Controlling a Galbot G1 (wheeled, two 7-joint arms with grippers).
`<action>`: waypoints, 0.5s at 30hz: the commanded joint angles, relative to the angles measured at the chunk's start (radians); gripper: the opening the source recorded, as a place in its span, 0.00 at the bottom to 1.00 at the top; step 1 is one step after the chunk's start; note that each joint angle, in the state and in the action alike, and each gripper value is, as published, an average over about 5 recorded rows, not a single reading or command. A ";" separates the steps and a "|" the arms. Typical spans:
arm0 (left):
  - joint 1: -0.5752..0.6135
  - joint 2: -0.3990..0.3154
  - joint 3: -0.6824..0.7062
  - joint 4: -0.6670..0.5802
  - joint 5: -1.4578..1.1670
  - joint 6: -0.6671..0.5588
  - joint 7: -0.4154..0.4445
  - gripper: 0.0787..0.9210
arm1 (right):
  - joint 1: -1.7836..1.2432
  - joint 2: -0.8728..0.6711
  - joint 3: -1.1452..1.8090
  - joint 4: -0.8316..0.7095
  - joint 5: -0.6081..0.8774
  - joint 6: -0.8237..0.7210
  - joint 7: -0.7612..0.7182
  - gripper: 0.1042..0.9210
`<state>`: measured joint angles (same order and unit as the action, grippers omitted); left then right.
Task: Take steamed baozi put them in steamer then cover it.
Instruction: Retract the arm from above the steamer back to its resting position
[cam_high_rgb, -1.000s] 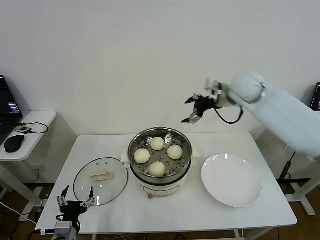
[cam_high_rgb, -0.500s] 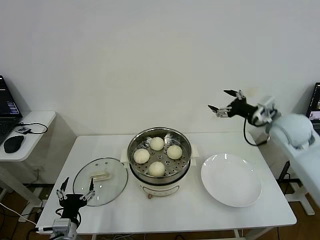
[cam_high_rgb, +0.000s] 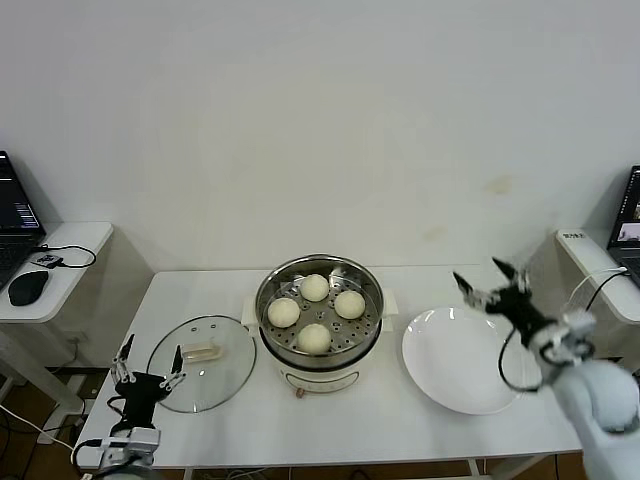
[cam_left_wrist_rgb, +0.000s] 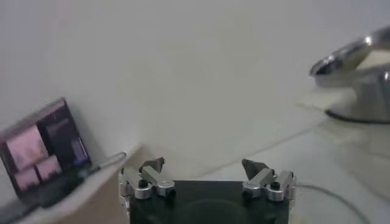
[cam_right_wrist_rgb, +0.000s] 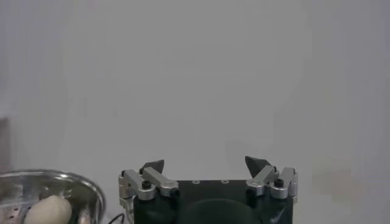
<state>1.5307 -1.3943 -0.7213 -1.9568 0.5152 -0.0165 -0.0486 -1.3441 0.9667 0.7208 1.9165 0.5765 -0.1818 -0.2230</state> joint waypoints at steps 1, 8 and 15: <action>-0.058 0.070 0.051 0.135 0.505 -0.121 -0.076 0.88 | -0.341 0.186 0.165 0.054 -0.046 0.086 -0.017 0.88; -0.066 0.099 0.136 0.227 0.745 0.011 -0.117 0.88 | -0.309 0.197 0.165 0.061 -0.062 0.072 -0.014 0.88; -0.118 0.093 0.155 0.291 0.806 0.099 -0.104 0.88 | -0.304 0.211 0.167 0.060 -0.075 0.076 -0.014 0.88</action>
<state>1.4621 -1.3224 -0.6178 -1.7716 1.0657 -0.0085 -0.1266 -1.5776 1.1273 0.8474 1.9652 0.5196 -0.1256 -0.2321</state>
